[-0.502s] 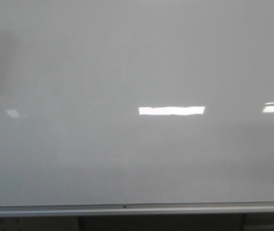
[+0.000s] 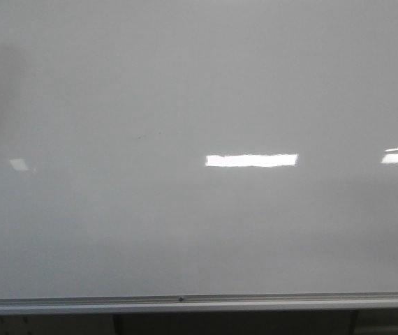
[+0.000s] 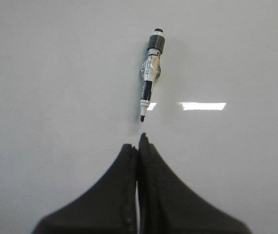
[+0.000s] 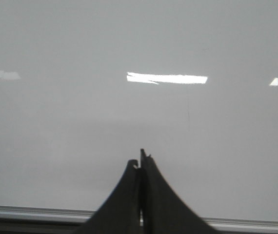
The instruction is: Write number 0 on whiteboard
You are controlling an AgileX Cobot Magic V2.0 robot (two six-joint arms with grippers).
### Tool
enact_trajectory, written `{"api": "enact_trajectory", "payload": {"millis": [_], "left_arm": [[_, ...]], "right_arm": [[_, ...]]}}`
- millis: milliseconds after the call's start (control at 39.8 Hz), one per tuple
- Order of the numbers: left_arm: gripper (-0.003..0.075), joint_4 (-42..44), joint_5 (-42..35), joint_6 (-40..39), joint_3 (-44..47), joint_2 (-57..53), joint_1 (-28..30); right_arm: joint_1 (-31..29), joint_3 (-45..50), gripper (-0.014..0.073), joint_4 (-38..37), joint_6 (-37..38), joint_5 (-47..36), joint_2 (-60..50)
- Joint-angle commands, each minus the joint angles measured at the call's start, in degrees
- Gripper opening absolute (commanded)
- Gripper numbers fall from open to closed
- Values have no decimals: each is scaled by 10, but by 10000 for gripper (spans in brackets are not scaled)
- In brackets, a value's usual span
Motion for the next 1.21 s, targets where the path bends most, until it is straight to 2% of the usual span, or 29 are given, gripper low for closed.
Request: {"api": "enact_trajectory", "payload": {"millis": [0,703,929,1054,1180], "left_arm": [[-20,-2,-49,-5,12,-11,-2],[-20,-2,-49,-5,12,-11,-2],[-20,0,-115,-5,12,-11,-2],[-19,0,-155,-5,-15,-11,-2],[-19,17,-107,-5,-82,-3,-2]], "right_arm": [[0,0,-69,-5,0,-46,-9],[0,0,-69,-5,0,-46,-9],[0,-1,-69,-5,0,-82,-9],[0,-30,-69,-5,0,-74,-9],[0,-92,-66,-5,0,-30,-9]]}}
